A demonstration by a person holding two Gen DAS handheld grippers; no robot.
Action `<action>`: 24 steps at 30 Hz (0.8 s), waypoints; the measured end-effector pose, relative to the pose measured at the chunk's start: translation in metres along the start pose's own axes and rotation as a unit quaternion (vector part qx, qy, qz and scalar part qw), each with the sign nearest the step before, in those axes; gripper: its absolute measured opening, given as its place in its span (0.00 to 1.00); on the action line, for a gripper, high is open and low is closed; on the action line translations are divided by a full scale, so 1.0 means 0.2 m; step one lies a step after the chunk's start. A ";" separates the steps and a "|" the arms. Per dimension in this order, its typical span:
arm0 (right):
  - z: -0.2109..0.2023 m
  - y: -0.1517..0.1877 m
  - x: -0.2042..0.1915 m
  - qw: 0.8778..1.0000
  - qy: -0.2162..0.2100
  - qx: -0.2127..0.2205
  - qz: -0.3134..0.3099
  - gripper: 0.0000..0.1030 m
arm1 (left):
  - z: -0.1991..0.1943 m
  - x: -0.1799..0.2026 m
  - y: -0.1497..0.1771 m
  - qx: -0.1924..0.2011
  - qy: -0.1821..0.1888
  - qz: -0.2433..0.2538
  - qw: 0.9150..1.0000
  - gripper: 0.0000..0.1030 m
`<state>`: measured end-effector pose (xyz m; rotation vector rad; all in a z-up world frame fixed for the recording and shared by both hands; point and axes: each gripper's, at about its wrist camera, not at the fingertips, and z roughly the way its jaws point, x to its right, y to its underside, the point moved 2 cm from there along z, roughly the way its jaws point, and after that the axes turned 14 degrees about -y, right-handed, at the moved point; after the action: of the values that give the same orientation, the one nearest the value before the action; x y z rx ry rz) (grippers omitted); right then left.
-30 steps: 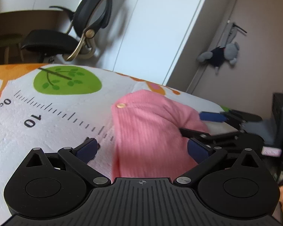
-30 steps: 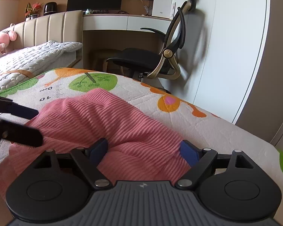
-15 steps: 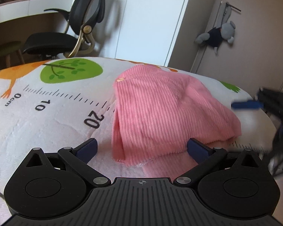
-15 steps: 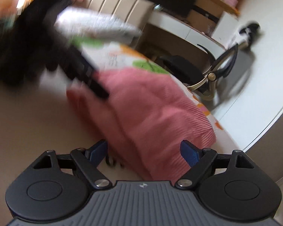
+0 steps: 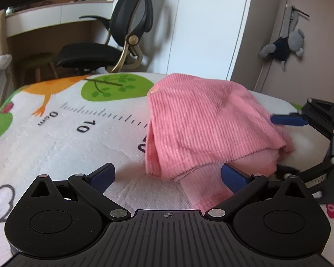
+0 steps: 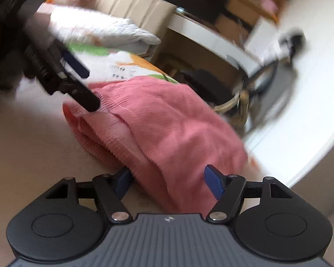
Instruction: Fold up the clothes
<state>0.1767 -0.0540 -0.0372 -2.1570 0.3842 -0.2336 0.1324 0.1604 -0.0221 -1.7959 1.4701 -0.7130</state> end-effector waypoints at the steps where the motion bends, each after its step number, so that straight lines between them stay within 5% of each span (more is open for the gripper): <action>1: -0.03 0.00 0.02 1.000 -0.010 0.007 0.024 0.75 | -0.03 0.00 -0.01 0.011 0.013 0.000 1.000 1.00; 6: -0.13 -0.07 0.21 0.983 -0.027 0.084 0.160 0.82 | -0.12 0.12 -0.06 0.060 0.100 0.025 0.993 1.00; 9: 0.01 -0.11 0.28 0.985 0.025 0.063 0.158 0.82 | -0.07 0.24 -0.03 0.048 0.115 0.054 0.991 1.00; 13: 0.25 0.00 0.26 0.991 0.095 -0.022 0.091 0.89 | 0.01 0.31 0.03 0.025 0.080 0.070 0.994 1.00; 15: 0.25 0.01 0.25 0.991 0.108 -0.026 0.080 0.96 | 0.00 0.33 0.04 0.026 0.068 0.082 0.994 1.00; 24: 0.22 0.02 0.18 0.987 0.155 -0.027 0.045 1.00 | 0.00 0.41 0.06 0.024 0.013 0.125 0.992 1.00</action>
<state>0.2234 -0.0356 -0.0658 -2.1532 0.6701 -0.5149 0.1416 0.0787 -0.0332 -1.5361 1.6457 -0.6408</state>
